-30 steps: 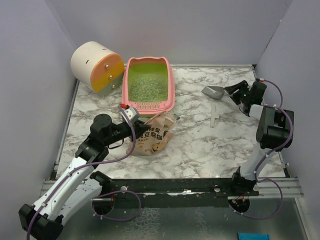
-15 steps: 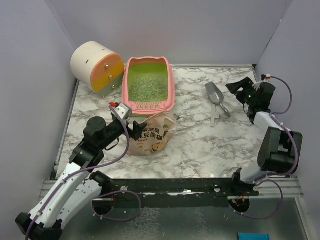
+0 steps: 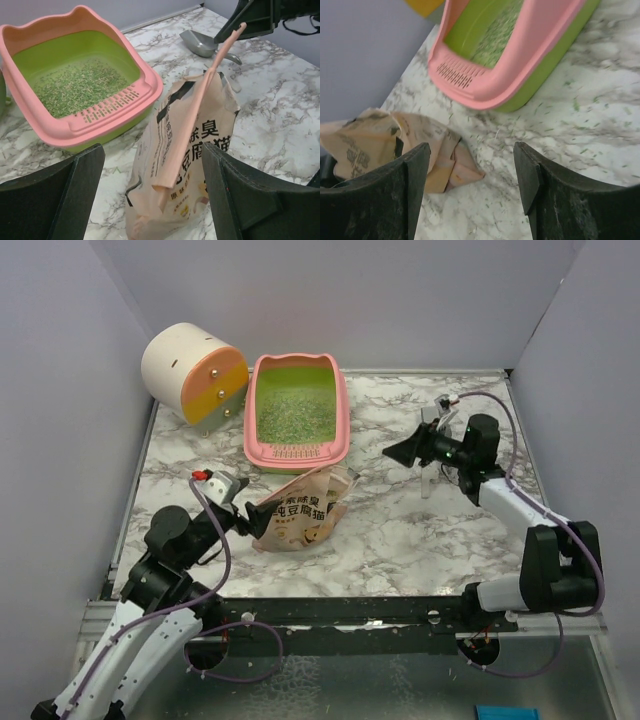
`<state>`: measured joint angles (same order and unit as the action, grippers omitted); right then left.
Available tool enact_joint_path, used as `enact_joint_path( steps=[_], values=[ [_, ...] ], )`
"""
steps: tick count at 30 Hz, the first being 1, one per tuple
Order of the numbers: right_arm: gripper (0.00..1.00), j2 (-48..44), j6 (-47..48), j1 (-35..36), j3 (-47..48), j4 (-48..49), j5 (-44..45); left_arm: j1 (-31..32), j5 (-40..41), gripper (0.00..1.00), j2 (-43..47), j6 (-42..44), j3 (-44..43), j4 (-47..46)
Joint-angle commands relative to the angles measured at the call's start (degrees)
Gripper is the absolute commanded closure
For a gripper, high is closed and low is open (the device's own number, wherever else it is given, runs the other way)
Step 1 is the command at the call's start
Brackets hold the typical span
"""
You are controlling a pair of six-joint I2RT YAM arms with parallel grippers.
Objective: Fill the litter box with clean litter
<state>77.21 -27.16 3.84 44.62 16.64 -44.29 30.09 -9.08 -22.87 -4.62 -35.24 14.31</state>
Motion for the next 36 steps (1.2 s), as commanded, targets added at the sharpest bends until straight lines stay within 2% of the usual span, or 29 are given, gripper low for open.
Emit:
enact_joint_path(
  steps=[1,5,13,25,27,28,30,32,36],
  values=[
    [0.33,4.1,0.5,1.6,-5.0,12.5,-11.9,0.0,-3.1,0.21,5.5,-4.2,3.0,0.1],
    [0.34,5.8,-4.2,1.6,-7.3,21.1,-15.4,0.0,-3.8,0.23,7.0,-5.0,3.7,-0.3],
    [0.34,8.9,-7.0,2.1,-12.1,36.1,-23.9,0.0,-6.6,0.24,3.9,-4.6,4.9,-3.4],
    [0.35,29.2,-25.3,4.8,-11.0,76.4,-26.2,0.0,-8.4,0.26,-0.3,-4.2,7.5,-11.3],
    [0.36,32.4,-28.9,5.3,-10.2,82.5,-26.4,0.0,-8.1,0.36,-1.1,-3.8,7.9,-12.5],
    [0.36,33.7,-30.4,5.7,-9.6,84.3,-26.5,0.0,-7.7,0.51,-1.7,-3.6,7.9,-12.6],
    [0.37,35.6,-31.6,6.7,-8.1,85.2,-26.9,0.0,-5.3,1.0,-1.8,-3.1,7.2,-11.8],
    [0.38,36.1,-30.3,8.1,-6.9,83.6,-27.2,0.0,-2.6,1.0,-0.6,-2.7,6.2,-10.6],
    [0.38,34.1,-22.1,11.3,-5.0,73.4,-26.4,0.0,2.1,1.0,3.4,-1.6,4.4,-7.7]
  ],
)
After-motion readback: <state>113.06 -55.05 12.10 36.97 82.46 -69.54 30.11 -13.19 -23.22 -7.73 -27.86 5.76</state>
